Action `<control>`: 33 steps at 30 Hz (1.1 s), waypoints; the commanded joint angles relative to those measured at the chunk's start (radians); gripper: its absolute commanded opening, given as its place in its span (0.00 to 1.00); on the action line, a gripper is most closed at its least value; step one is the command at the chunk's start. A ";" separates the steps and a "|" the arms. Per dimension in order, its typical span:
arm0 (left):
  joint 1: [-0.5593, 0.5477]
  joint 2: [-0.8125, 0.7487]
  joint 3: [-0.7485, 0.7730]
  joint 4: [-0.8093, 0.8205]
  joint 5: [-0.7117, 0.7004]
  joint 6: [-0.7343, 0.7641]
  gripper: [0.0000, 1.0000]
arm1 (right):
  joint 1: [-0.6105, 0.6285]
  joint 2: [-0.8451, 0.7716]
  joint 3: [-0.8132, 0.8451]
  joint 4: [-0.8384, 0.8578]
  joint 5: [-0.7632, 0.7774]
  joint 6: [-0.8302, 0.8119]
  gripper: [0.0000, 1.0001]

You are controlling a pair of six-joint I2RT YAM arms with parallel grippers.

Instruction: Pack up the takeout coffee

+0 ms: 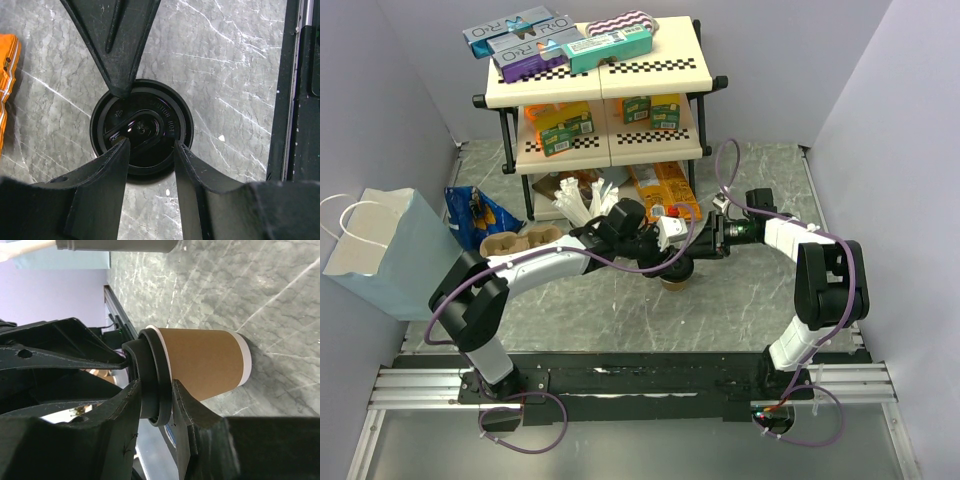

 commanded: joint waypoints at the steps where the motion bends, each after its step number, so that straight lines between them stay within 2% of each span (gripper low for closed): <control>1: 0.002 -0.036 -0.009 0.033 0.019 -0.012 0.47 | 0.006 0.009 0.044 -0.019 0.026 -0.031 0.38; 20: 0.002 -0.033 -0.008 0.035 0.019 -0.013 0.47 | 0.010 0.010 0.059 -0.067 0.064 -0.082 0.45; 33: 0.008 -0.058 -0.023 0.030 0.002 -0.013 0.47 | 0.046 0.007 0.079 -0.088 0.101 -0.106 0.46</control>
